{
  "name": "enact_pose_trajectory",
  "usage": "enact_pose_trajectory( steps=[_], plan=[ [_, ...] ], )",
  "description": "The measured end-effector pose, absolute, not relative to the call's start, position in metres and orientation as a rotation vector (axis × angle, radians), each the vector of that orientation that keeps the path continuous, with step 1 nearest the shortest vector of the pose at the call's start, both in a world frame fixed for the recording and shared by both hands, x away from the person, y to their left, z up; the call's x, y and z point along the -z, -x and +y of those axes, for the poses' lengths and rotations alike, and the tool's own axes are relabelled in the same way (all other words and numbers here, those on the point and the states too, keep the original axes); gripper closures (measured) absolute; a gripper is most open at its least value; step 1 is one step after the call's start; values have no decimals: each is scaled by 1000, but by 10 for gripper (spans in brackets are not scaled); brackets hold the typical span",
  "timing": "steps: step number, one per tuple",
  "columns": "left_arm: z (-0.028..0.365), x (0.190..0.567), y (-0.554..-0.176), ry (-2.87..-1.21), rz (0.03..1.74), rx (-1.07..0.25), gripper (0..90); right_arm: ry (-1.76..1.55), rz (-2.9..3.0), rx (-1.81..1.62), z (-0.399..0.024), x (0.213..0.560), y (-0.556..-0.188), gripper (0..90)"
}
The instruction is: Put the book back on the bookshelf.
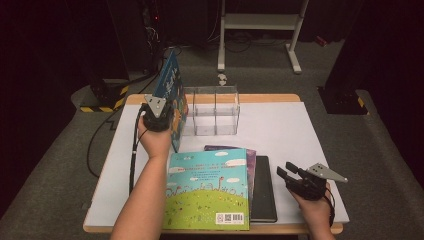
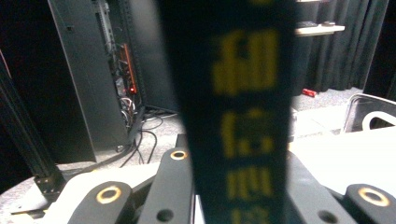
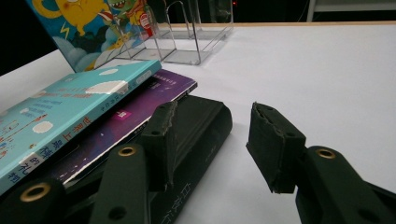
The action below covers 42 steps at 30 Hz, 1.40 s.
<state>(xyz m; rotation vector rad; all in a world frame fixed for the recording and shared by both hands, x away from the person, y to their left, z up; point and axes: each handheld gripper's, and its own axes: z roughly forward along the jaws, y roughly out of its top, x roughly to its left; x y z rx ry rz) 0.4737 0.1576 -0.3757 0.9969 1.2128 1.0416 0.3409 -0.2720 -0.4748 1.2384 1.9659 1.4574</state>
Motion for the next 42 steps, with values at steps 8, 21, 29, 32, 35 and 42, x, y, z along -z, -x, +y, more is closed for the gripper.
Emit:
enact_pose_trajectory(
  steps=[8,21,29,32,35,42],
  plan=[
    [158,376,-474,-1012,1212,-1071,789,-1240,1966,-1459,-272,475,-341,521],
    [158,376,-474,-996,1216,-1080,791,-1238,1965,-1459,-272,475,-341,522],
    [159,376,-474,-988,1214,-1052,773,-1237,1967,-1457,-271,475,-341,522],
    [159,376,-474,-983,1216,-1047,773,-1237,1968,-1457,-271,475,-341,522],
    [159,376,-474,-983,1219,-1045,772,-1235,1969,-1456,-271,475,-341,522],
    [162,377,-474,-964,1244,-1021,671,-1230,1973,-1456,-270,475,-341,521]
  ],
)
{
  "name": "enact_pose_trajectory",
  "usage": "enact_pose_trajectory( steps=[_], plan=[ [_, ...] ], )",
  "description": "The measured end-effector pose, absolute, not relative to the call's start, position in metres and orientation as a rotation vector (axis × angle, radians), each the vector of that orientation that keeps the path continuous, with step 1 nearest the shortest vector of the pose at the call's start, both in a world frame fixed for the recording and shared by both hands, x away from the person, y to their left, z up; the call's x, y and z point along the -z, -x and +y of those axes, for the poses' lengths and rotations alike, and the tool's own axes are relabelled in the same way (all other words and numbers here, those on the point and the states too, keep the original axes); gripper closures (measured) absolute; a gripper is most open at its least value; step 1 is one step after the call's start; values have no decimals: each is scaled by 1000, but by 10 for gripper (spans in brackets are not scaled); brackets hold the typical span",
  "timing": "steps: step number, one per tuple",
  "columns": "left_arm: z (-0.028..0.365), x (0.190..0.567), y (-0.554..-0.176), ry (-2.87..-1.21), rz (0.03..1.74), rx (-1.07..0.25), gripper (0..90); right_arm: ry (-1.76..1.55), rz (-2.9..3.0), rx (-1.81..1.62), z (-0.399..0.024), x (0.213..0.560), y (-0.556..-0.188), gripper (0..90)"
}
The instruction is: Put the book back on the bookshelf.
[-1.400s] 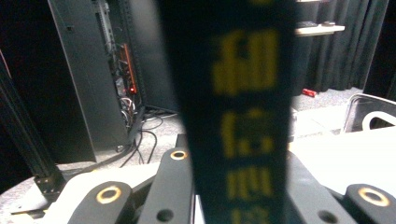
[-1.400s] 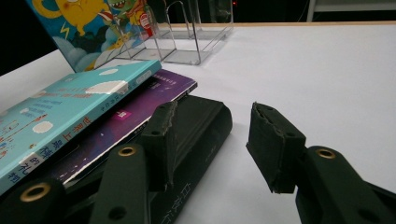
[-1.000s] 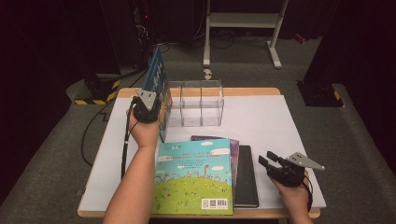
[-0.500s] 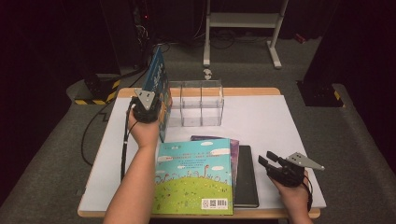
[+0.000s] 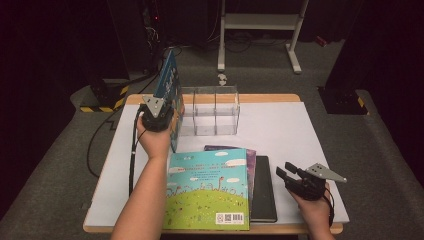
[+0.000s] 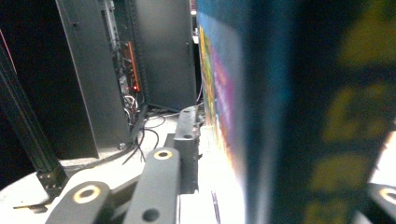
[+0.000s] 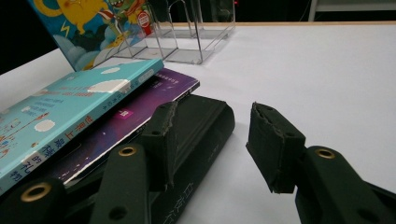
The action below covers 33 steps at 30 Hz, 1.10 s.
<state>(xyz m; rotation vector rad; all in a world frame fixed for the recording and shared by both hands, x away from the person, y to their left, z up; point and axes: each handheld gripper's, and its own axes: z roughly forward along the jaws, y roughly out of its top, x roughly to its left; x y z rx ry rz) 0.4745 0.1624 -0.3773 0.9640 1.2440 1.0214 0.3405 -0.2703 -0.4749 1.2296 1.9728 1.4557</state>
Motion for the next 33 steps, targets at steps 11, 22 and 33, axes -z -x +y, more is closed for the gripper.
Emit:
enact_pose_trajectory(
  steps=[11,22,33],
  plan=[
    [168,375,-470,-962,1247,-978,570,-1224,1981,-1450,-268,475,-341,518],
    [173,374,-458,-976,1239,-934,475,-1216,1987,-1446,-267,475,-340,517],
    [176,376,-444,-1009,1215,-881,407,-1206,2000,-1430,-263,477,-341,518]
  ],
)
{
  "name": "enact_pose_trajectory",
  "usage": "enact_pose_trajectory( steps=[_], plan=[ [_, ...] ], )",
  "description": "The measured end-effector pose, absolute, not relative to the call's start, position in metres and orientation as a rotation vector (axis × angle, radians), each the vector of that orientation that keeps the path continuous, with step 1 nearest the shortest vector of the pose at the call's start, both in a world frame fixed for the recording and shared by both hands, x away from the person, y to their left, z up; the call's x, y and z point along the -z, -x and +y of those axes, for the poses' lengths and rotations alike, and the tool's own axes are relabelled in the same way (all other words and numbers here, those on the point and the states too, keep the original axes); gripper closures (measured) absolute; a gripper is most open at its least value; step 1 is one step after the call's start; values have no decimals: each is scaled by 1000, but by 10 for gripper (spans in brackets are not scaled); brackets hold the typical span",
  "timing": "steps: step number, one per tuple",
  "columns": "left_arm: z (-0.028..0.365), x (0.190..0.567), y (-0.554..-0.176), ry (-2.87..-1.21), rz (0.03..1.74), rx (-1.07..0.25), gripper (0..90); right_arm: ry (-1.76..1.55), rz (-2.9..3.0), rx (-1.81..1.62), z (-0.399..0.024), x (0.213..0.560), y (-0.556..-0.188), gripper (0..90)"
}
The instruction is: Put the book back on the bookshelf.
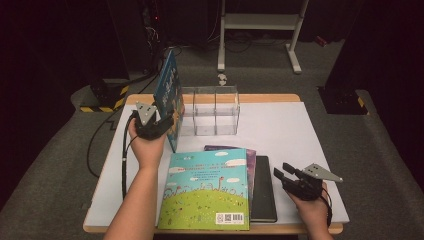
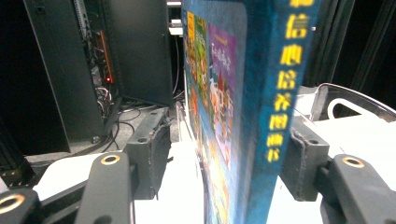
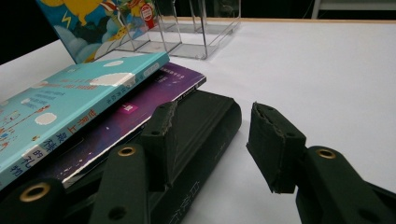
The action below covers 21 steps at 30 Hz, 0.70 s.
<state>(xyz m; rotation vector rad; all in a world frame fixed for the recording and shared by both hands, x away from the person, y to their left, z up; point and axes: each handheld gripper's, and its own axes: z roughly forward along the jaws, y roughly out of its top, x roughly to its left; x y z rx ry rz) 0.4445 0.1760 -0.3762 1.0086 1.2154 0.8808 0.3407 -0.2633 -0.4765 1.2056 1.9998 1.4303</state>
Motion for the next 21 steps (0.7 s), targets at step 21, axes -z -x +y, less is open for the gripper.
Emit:
enact_pose_trajectory(
  steps=[21],
  plan=[
    [188,398,-417,-1077,1256,-778,373,-1193,2020,-1416,-259,478,-340,521]
  ],
)
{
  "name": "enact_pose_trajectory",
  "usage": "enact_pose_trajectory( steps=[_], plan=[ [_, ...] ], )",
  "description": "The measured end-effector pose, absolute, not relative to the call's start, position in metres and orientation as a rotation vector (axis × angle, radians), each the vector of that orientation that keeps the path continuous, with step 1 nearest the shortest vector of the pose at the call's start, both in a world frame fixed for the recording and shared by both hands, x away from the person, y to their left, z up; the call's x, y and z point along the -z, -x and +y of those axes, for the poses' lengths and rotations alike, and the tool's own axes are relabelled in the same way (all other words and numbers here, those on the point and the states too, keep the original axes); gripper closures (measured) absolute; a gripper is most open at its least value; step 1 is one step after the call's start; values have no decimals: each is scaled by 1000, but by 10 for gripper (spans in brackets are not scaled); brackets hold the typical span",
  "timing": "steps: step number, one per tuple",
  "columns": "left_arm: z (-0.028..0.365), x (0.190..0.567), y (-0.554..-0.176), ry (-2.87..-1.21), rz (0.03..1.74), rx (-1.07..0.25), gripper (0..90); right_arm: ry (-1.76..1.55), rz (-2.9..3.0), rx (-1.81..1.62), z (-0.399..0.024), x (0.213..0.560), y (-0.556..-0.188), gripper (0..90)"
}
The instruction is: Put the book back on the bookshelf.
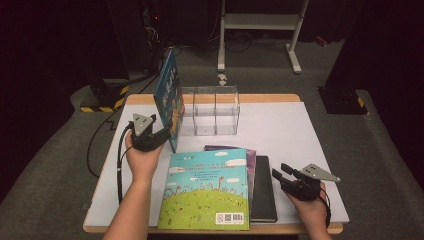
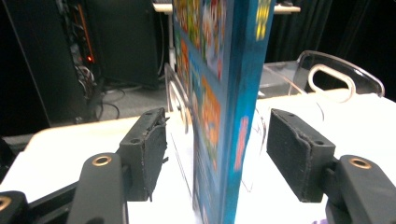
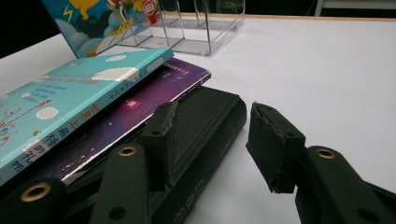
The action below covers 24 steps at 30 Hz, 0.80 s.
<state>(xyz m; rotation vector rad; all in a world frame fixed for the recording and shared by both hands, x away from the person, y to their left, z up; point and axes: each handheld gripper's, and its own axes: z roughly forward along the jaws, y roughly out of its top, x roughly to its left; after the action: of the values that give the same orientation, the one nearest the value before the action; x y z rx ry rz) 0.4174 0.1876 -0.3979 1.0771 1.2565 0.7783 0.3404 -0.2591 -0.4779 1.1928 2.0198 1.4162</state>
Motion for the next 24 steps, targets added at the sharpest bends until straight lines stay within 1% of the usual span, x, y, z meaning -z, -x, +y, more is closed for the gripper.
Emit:
enact_pose_trajectory(
  steps=[4,7,16,21,24],
  plan=[
    [192,409,-412,-1110,1278,-754,341,-1190,2024,-1409,-258,479,-340,521],
    [195,416,-408,-1103,1294,-735,325,-1188,2027,-1406,-257,479,-340,521],
    [204,439,-391,-1126,1327,-696,307,-1179,2034,-1399,-256,479,-340,521],
    [207,454,-380,-1173,1343,-658,299,-1174,2036,-1397,-255,479,-340,521],
    [206,464,-372,-1230,1349,-633,271,-1167,2042,-1385,-254,480,-340,523]
  ],
)
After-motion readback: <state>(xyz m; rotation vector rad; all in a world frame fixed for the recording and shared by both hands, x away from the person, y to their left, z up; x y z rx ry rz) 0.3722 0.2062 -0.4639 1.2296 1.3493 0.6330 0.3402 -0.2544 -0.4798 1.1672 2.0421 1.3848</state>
